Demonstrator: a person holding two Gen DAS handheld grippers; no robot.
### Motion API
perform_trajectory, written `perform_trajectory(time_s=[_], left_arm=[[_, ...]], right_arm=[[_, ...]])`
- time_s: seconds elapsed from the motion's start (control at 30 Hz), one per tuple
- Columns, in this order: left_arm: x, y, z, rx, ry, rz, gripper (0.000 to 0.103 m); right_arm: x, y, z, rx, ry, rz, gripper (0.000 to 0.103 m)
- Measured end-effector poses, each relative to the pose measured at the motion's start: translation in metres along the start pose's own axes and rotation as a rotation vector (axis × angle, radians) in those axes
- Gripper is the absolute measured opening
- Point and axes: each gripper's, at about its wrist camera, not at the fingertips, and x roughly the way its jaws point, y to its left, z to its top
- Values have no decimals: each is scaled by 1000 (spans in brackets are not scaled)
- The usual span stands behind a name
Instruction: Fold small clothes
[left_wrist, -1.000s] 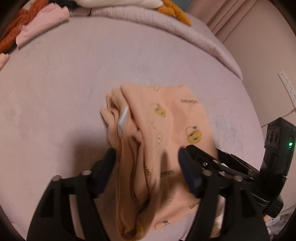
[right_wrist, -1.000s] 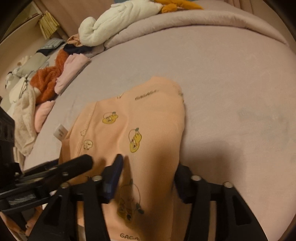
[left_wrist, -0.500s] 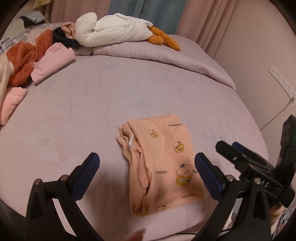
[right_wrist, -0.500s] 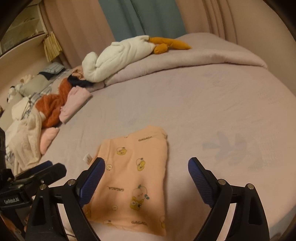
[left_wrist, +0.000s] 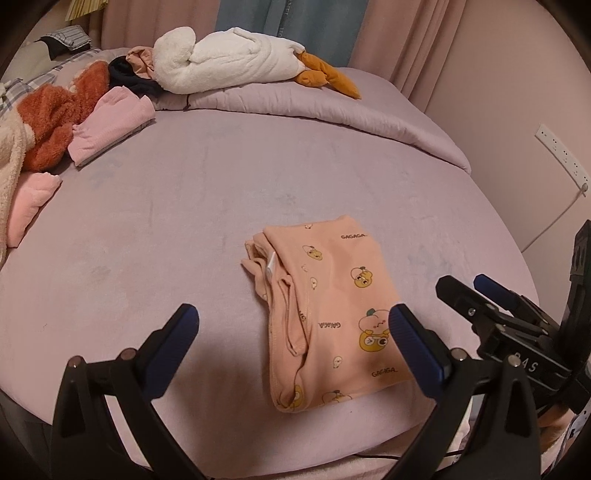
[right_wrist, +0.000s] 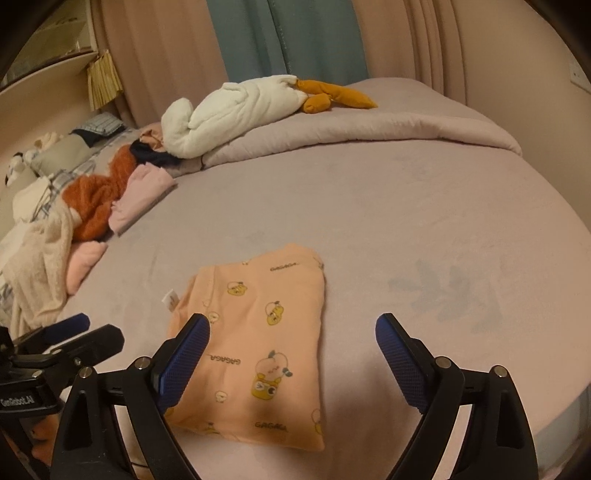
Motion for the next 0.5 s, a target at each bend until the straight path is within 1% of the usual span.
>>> perform_trajectory(time_s=[0.2, 0.5], left_arm=[[-4, 2, -3, -5, -9, 5, 103], [-8, 2, -5, -13, -19, 1, 103]], right_arm=[[-1, 5, -2, -15, -13, -33, 91], [-2, 5, -3, -15, -20, -35, 91]])
